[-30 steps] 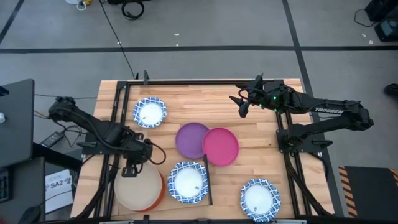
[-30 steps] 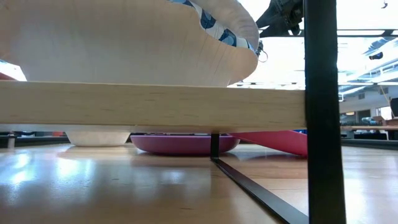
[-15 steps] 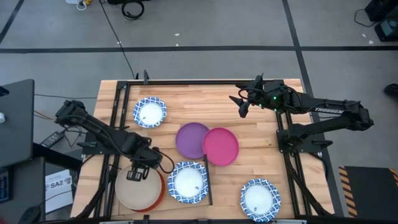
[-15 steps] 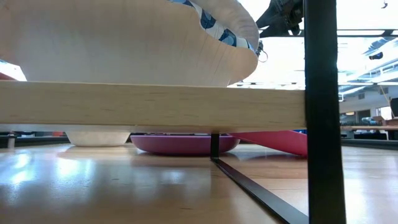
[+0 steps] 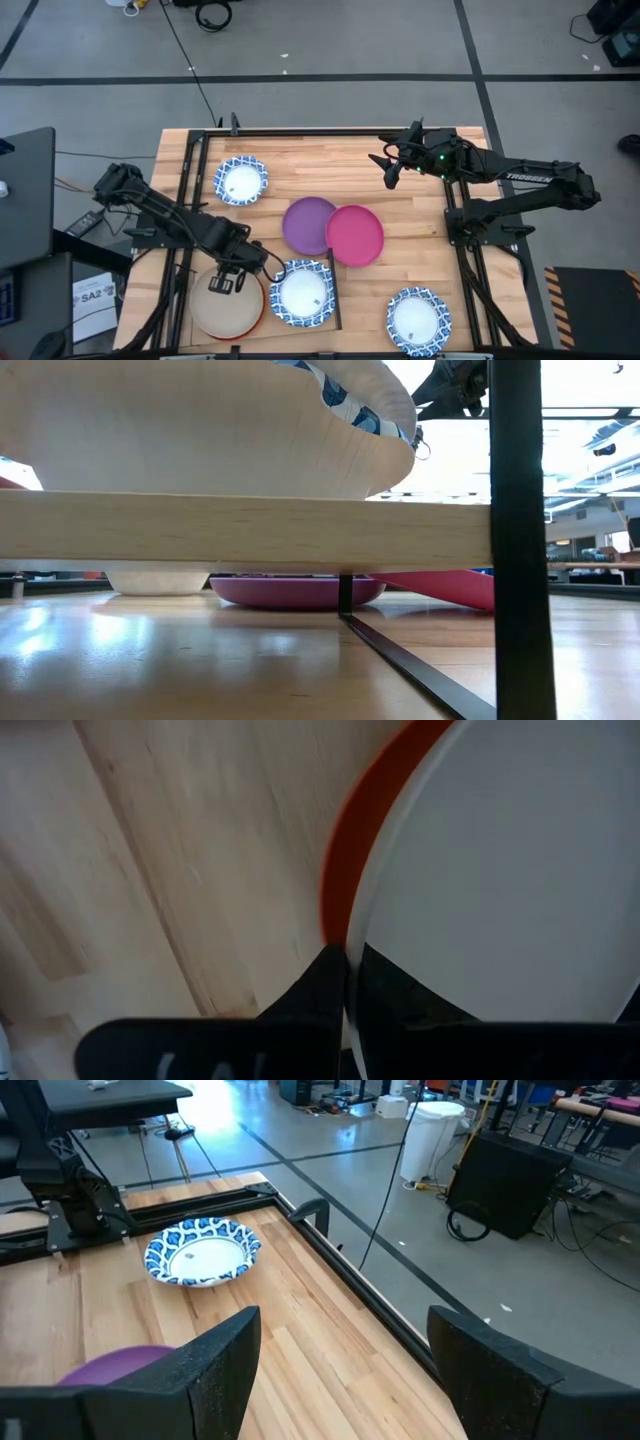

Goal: Place and stack plates onto a shelf
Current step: Stack the gray plate on top of the orange plate on the shelf, then stack the top blue patterned bowl on top of the blue patterned bowl on the shelf

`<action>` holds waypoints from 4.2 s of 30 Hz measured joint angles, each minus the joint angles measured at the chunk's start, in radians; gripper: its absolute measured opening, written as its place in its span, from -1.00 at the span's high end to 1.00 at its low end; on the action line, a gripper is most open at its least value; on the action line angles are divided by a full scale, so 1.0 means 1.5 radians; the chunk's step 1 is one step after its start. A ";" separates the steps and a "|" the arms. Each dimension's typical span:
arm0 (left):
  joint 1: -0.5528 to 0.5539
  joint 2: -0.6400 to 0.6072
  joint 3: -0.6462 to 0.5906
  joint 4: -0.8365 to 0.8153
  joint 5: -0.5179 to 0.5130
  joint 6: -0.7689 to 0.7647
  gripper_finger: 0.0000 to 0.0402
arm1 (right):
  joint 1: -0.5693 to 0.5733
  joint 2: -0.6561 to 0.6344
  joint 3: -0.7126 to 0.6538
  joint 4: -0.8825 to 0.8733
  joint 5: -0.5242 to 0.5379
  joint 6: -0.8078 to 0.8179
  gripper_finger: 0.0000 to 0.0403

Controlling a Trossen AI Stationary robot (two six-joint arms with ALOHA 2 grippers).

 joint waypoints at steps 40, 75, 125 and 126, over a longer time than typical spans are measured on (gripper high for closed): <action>-0.001 0.000 0.000 0.013 -0.135 -0.008 0.10 | 0.000 0.000 0.000 0.000 0.000 0.000 -0.44; 0.354 -0.002 0.000 0.030 -0.231 0.121 0.08 | 0.000 0.000 0.000 0.000 0.000 0.000 -0.44; 0.518 0.182 0.000 0.121 -0.238 -0.008 0.08 | 0.000 0.000 0.000 0.000 0.000 0.000 -0.44; 0.521 0.184 0.000 0.122 -0.240 -0.008 0.08 | 0.000 0.000 0.000 0.000 0.000 0.000 -0.44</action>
